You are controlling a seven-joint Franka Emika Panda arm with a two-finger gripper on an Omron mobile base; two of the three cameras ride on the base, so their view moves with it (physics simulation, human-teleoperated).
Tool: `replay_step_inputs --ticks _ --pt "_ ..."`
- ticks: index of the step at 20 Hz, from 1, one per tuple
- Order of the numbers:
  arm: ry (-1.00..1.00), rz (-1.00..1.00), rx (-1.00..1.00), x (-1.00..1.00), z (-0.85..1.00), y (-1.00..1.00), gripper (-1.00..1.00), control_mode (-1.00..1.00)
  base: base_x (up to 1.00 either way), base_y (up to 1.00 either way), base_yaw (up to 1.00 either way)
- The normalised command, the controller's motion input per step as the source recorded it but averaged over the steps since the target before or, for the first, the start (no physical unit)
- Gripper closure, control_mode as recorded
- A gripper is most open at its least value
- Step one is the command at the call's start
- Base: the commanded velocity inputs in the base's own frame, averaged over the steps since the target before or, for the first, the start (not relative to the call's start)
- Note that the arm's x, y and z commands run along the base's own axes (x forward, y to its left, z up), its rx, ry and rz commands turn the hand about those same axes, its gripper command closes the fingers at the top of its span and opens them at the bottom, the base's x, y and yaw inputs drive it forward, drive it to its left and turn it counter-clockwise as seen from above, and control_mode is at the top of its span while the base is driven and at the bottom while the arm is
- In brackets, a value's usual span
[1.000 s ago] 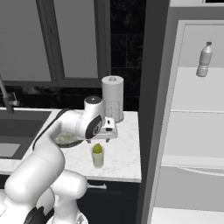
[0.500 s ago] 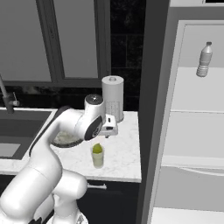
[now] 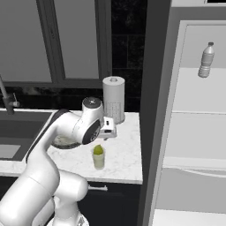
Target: Grab a lemon wedge from the fridge and one ice cube from the ice bowl, and put them in the glass of lemonade.
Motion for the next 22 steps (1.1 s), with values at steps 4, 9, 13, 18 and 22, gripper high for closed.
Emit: replay_step_inputs --ticks 4,9,13,18,22 --pt "-0.07 0.0 0.0 -0.16 0.09 0.23 -1.0 -1.0 0.0 0.0 0.0" --pt "-0.13 0.0 0.0 -0.14 0.21 0.15 -1.0 -1.0 0.0 0.0 0.0" --pt "-0.16 0.01 0.01 -0.12 0.3 0.31 -1.0 -1.0 0.0 0.0 0.0" --pt "-0.17 0.06 0.0 -0.11 0.17 0.54 -1.0 -1.0 0.0 0.0 0.0" --pt "-0.1 0.02 0.0 0.01 0.04 0.42 -1.0 -1.0 0.0 0.0 0.0"
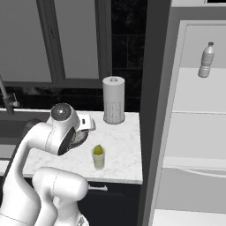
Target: Grab a lemon wedge from the fridge and one ice cube from the ice bowl, and put them in the glass of lemonade.
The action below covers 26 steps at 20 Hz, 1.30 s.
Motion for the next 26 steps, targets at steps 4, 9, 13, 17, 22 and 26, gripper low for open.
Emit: replay_step_inputs --ticks 4,9,13,17,22,26 --pt "-0.01 0.0 0.0 0.07 0.0 0.25 -1.0 -1.0 0.0 0.0 0.0" --pt "0.0 0.0 0.0 0.03 0.0 0.39 -1.0 -1.0 0.0 0.0 0.0" --pt "0.11 0.0 -0.01 0.71 0.0 0.54 -1.0 -1.0 0.0 0.0 0.0" --pt "0.3 0.0 -0.03 0.86 0.0 0.31 -1.0 -1.0 0.0 0.0 0.0" --pt "0.34 0.0 -0.08 0.75 -0.1 0.19 -1.0 -1.0 0.0 0.0 0.0" --pt "0.1 0.0 0.0 0.08 -0.24 -0.02 -1.0 -1.0 0.0 0.0 0.0"
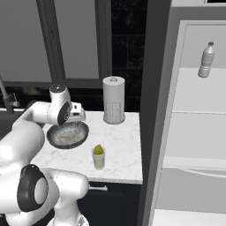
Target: Grab a lemon wedge from the fridge and one ice cube from the ice bowl, and put them in the glass of lemonade.
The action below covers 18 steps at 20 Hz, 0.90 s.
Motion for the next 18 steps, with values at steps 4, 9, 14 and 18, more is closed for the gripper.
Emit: replay_step_inputs --ticks 4,9,14,18 --pt "0.01 0.0 0.0 0.0 -0.58 0.03 -1.0 -1.0 0.0 0.0 0.0" --pt "0.0 0.0 0.0 0.0 -0.72 0.07 -1.0 -1.0 0.0 0.0 0.0" --pt "0.0 0.0 0.0 0.06 -0.21 0.13 -1.0 -1.0 0.0 0.0 0.0" --pt "0.01 -0.05 0.0 0.39 0.0 0.16 -1.0 -1.0 0.0 0.0 0.0"
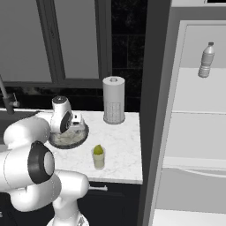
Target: Grab a lemon wedge from the fridge and one ice cube from the ice bowl, and put them in the glass of lemonade.
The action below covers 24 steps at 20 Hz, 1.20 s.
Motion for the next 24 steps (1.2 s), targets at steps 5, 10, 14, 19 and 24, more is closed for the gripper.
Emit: replay_step_inputs --ticks 5,10,14,19,24 --pt "0.08 -0.06 0.0 0.41 0.01 0.13 -1.0 -1.0 0.0 0.0 0.0" --pt "0.03 0.0 0.0 0.22 -0.02 -0.03 -1.0 -1.0 0.0 0.0 0.0" --pt "0.0 0.0 0.0 0.03 -0.22 -0.14 -1.0 -1.0 0.0 0.0 0.0" --pt "-0.03 0.0 0.0 0.04 -0.42 0.0 -1.0 -1.0 0.0 0.0 0.0" --pt "-0.03 0.0 0.0 0.12 -0.1 0.1 -1.0 -1.0 0.0 0.0 0.0"
